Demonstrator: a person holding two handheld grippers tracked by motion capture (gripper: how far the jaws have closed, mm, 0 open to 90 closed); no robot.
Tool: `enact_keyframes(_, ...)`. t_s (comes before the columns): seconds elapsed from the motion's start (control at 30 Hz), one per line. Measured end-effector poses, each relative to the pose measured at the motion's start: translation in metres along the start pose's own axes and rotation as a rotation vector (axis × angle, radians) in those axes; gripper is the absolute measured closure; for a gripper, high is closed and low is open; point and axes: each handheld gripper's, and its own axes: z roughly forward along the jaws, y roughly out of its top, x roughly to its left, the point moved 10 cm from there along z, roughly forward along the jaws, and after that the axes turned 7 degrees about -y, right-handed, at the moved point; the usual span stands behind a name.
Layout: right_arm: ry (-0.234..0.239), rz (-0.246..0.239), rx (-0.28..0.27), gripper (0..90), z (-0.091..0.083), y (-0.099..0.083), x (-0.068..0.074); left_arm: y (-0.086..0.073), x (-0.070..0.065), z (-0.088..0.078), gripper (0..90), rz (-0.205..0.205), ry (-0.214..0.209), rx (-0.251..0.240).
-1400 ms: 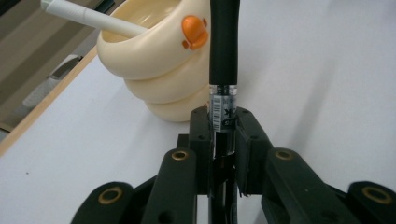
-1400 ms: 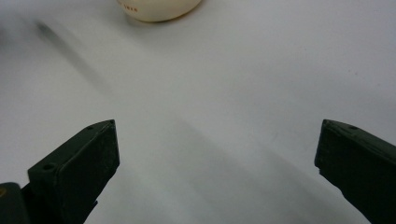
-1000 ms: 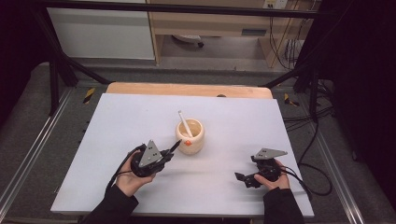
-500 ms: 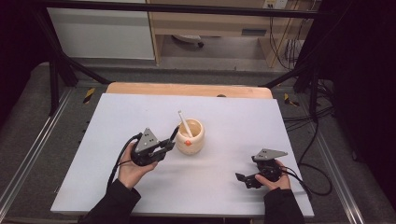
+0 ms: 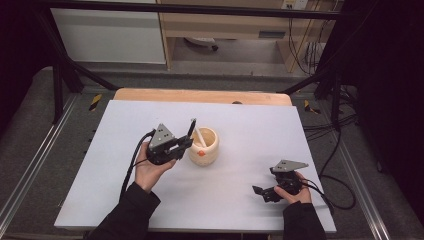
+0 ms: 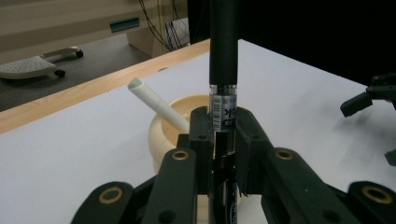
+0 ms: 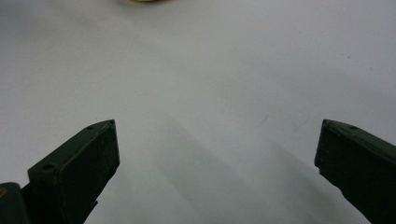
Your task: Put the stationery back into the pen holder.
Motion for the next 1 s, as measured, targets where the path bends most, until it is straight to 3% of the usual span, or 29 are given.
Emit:
enact_keyframes(0.6, 0.003, -0.006, 0.000, 0.9, 0.000, 0.000, 0.000, 0.034, 0.005, 0.024, 78.8, -0.014, 0.021, -0.045)
enact_keyframes(1.0, 0.005, -0.002, 0.000, 0.9, 0.000, 0.000, 0.001, 0.033, 0.011, 0.050, 78.8, -0.011, 0.041, -0.039)
